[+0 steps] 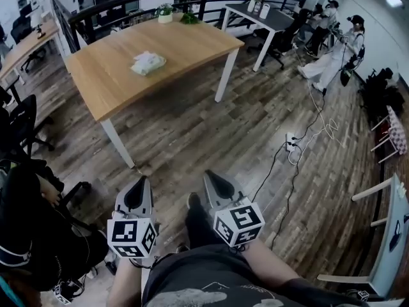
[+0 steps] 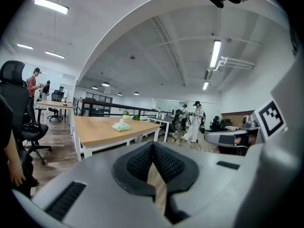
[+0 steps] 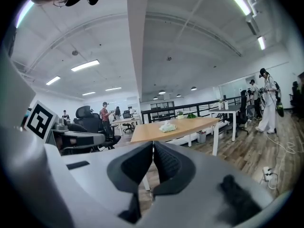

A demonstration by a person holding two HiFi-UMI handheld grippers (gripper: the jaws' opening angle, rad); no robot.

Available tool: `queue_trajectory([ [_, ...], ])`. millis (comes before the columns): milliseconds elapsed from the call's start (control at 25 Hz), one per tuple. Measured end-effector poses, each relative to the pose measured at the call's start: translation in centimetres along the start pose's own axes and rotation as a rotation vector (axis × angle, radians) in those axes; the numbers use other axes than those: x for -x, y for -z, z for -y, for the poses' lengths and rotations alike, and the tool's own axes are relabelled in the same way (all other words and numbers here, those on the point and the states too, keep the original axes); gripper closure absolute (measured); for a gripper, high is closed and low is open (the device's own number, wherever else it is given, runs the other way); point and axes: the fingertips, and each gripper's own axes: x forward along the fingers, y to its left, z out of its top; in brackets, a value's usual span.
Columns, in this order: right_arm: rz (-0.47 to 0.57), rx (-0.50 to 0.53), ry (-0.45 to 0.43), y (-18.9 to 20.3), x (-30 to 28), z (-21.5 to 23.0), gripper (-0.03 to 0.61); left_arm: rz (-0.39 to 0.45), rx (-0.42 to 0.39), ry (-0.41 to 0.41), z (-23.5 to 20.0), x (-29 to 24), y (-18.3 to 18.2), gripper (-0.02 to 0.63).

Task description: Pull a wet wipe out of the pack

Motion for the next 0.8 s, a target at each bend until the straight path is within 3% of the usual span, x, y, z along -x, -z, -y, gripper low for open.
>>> queue_trajectory([
  [200,0.007,0.028,-0.013,-0.5,-3.6,2.3,0.552,-0.016,-0.006,0.003,-0.9,-3.5,-0.2,0.603],
  [560,-0.017,0.008,-0.040,-3.1,-12.9,7.9,0.552,-0.007,-0.011,0.009,-3.4,-13.1,-4.0,0.603],
  [800,-0.049,0.016,-0.086,-4.7,-18.6,11.6,0.551,-0.020,0.043,0.003,-4.4,-19.4,-5.8,0.603],
])
